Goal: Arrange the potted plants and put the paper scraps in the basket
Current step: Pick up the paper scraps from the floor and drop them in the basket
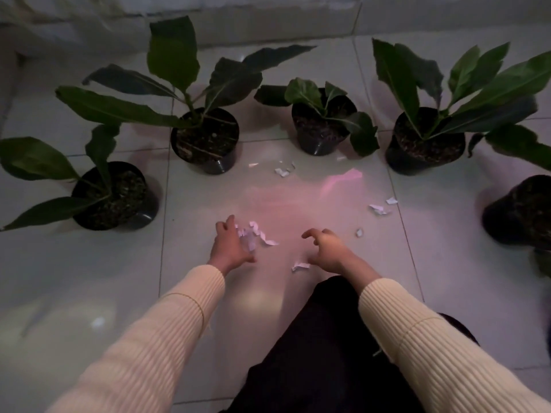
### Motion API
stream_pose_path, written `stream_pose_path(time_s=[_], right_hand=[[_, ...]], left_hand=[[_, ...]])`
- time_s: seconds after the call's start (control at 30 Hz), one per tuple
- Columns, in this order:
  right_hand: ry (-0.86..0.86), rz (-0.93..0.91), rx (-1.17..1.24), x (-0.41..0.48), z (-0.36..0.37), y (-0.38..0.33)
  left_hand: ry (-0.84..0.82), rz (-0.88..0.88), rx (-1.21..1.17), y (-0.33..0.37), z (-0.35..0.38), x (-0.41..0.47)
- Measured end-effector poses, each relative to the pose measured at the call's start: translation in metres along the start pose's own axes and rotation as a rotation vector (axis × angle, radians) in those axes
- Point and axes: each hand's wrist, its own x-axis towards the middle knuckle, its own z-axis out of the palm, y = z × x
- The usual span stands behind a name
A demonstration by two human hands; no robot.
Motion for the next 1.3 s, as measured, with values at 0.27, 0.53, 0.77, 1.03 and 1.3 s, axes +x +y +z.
stream_pose_path(time_s=[0.27, 0.53, 0.77, 1.03, 1.3], right_hand=[[-0.096, -0.088, -0.133, 0.030, 0.029, -0.004], [-0.056, -0.227, -0.175, 0.043, 0.025, 0.011], [0.323, -0.059, 0.159, 0.037, -0.008, 0.057], [0.601, 0.211, 0.595, 0.036, -0.053, 0.119], [0.727, 0.229, 0.527, 0.049, -0.080, 0.153]], left_hand=[[0.006, 0.088, 0.051, 0.022, 0.024, 0.011], [0.046, 0.185, 0.061, 0.045, 0.049, 0.034], [0.144, 0.199, 0.012, 0.071, 0.054, 0.064], [0.195, 0.164, -0.080, 0.090, 0.042, 0.095], [0.109, 0.160, 0.035, 0.094, 0.018, 0.126]])
